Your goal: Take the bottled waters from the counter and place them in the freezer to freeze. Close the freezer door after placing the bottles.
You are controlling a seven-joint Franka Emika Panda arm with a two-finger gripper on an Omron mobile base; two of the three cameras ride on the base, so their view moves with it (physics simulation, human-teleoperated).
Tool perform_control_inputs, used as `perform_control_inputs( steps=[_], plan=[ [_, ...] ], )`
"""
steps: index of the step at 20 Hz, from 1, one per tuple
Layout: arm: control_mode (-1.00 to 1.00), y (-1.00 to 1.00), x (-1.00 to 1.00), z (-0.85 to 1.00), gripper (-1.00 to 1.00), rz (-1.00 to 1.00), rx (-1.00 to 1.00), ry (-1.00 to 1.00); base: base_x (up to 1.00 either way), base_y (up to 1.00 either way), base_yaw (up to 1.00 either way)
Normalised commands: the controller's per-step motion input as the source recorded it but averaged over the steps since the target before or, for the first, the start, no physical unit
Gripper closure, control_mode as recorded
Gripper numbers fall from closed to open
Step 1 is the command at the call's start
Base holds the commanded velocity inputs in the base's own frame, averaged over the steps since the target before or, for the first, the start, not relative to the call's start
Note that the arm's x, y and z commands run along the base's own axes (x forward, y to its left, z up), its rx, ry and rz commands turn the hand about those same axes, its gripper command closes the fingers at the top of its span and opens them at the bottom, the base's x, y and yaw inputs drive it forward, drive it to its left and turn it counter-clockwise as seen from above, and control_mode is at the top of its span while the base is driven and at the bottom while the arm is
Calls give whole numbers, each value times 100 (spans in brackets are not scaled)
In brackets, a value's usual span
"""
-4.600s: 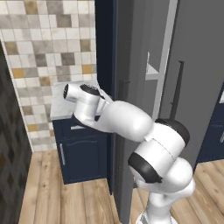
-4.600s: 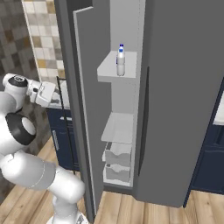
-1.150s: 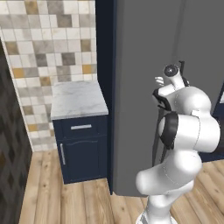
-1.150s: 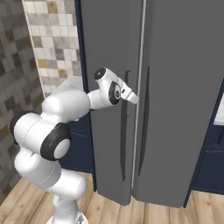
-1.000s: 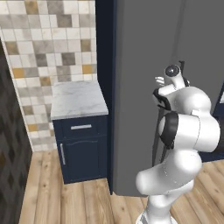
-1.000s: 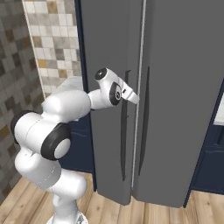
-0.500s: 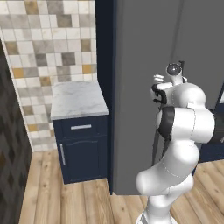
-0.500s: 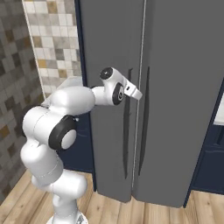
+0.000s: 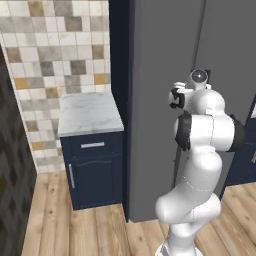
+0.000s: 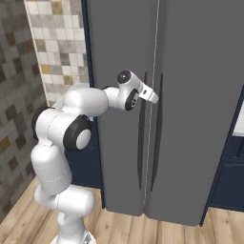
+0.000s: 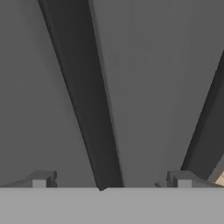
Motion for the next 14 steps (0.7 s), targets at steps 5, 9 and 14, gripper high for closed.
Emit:
perform_control_inputs(
  steps=[5, 9, 14],
  plan=[
    [-100, 0, 72, 0, -100, 7, 1, 0, 0, 0, 0],
    [-100, 0, 62, 0, -100, 6, 0, 0, 0, 0, 0],
    [-100, 0, 51, 0, -100, 2, 0, 0, 0, 0, 0]
  ],
)
